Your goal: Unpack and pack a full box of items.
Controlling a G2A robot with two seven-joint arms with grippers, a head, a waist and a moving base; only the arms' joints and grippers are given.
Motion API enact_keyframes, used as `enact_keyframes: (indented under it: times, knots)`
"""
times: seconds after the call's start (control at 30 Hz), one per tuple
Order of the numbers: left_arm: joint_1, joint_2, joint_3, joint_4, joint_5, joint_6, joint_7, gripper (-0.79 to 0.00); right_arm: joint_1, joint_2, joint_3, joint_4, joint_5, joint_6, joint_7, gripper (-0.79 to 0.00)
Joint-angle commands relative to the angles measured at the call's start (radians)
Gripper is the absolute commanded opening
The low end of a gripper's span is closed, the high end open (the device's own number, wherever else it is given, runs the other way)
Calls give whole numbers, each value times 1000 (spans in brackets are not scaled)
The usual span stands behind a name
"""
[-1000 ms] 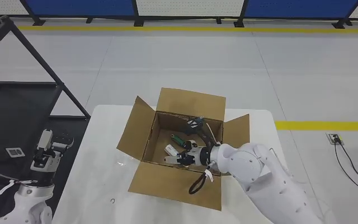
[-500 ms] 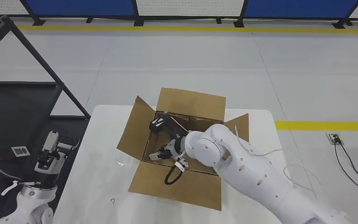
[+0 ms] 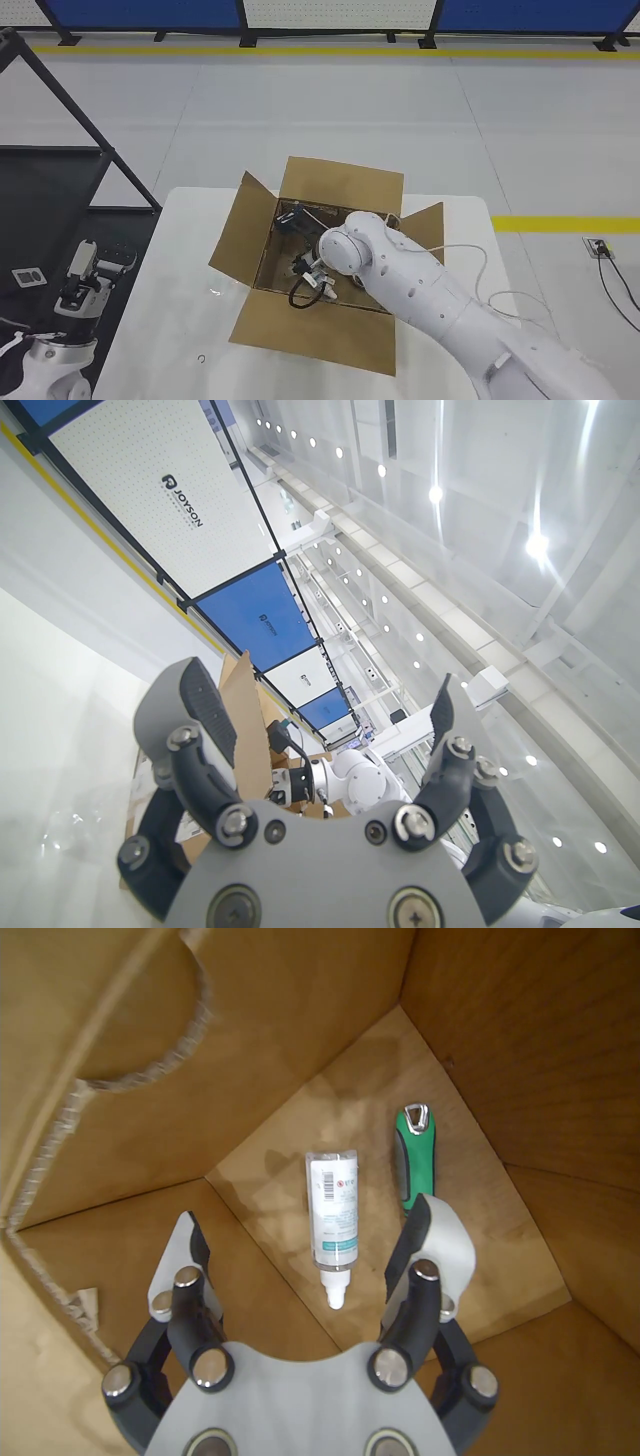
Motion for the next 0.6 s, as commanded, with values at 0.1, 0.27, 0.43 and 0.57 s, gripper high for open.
enact_keyframes:
  times: [0.1, 0.27, 0.43, 0.57]
  knots:
    - [-2, 1, 9, -4, 8, -1, 4, 0, 6, -43, -28, 71, -22, 1, 9, -286]
    - [1, 2, 12, -10, 10, -4, 8, 0, 10, -80, -42, 139, -39, -6, 2, -372]
    - [7, 3, 11, -13, 10, -5, 16, 0, 12, -111, -48, 201, -56, -13, -8, -394]
    - [10, 4, 10, -15, 14, -8, 23, 0, 12, -135, -51, 244, -71, -14, -25, -400]
